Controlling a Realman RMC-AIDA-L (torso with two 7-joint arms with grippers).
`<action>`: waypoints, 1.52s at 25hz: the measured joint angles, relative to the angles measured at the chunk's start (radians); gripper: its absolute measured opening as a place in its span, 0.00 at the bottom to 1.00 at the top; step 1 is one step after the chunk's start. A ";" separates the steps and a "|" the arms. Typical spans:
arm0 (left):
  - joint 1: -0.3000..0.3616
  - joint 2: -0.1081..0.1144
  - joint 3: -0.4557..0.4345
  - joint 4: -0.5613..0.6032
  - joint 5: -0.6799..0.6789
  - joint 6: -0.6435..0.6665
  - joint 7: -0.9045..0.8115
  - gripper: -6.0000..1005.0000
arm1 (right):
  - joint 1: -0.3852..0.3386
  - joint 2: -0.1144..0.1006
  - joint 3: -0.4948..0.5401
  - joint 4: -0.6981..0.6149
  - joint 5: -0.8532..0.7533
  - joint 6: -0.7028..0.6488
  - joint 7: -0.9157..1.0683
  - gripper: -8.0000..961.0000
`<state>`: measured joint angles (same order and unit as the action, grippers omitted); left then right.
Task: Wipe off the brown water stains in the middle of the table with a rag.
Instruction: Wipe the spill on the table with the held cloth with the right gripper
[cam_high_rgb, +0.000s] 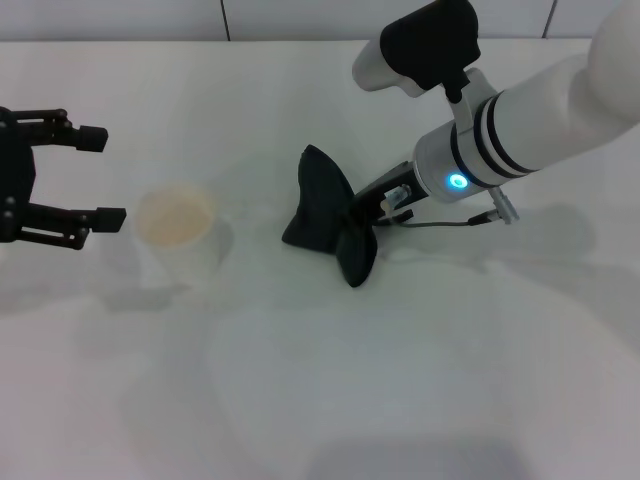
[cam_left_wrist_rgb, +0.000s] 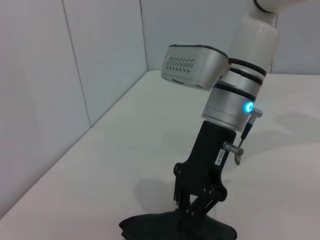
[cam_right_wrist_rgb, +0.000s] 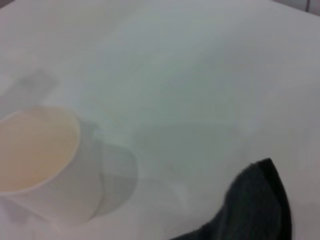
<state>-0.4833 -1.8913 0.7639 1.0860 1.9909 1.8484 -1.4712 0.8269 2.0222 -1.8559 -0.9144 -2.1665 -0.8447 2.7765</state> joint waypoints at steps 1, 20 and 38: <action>-0.001 0.000 0.000 0.000 0.000 0.000 0.000 0.88 | 0.001 0.002 -0.001 -0.001 0.000 -0.003 0.000 0.11; -0.006 -0.002 0.000 0.000 0.001 -0.002 0.007 0.88 | 0.140 0.006 -0.126 0.042 0.090 -0.029 0.000 0.10; -0.001 -0.014 0.000 -0.001 0.000 -0.003 0.009 0.88 | 0.132 0.001 -0.059 0.189 0.031 0.054 0.000 0.10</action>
<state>-0.4847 -1.9052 0.7638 1.0847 1.9910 1.8454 -1.4619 0.9587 2.0234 -1.9146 -0.7253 -2.1353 -0.7908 2.7766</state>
